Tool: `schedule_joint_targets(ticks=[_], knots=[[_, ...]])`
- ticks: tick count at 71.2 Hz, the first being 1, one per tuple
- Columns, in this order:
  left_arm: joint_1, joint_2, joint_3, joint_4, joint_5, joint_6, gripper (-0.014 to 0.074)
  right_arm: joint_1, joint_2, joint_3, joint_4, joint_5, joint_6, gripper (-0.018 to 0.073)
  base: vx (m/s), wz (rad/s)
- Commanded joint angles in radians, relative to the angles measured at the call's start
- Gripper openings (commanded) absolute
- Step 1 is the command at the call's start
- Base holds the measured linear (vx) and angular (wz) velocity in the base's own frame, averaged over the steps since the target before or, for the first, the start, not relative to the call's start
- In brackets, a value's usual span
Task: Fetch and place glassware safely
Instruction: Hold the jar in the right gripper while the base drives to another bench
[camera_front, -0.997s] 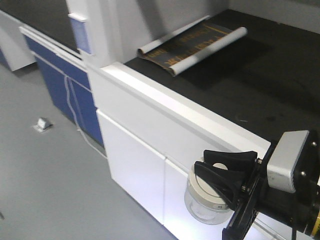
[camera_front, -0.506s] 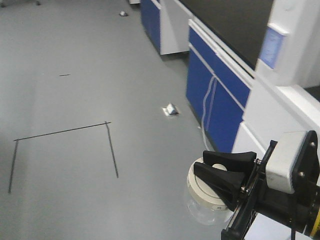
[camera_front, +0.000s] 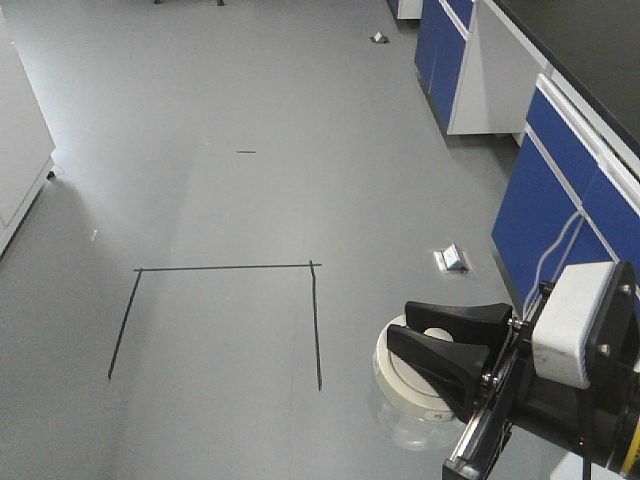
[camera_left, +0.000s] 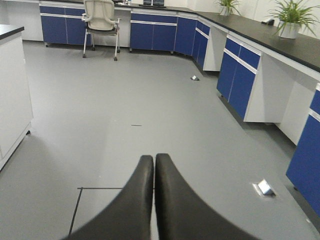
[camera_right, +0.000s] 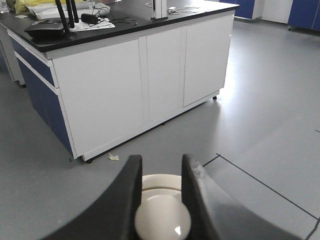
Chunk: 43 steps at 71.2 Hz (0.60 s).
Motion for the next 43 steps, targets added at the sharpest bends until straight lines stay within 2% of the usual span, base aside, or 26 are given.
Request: schedule_joint_targets(ticks=[1,19,43], knots=[[0.001,0.011,-0.027,-0.01,-0.075,-0.003,-0.0007,-0.002,-0.014,-0.032,0.037,-0.051,-0.007,-0.0001,0.36,0.13],[0.001,0.011,-0.027,-0.01,-0.075,-0.003,-0.0007,-0.002,-0.014,-0.032,0.037,-0.051,-0.007,-0.0001,0.44,0.01],[0.001,0.011,-0.027,-0.01,-0.075,-0.003,-0.0007,-0.002,-0.014,-0.032,0.036,-0.057,-0.007,-0.0001,0.57,-0.04]])
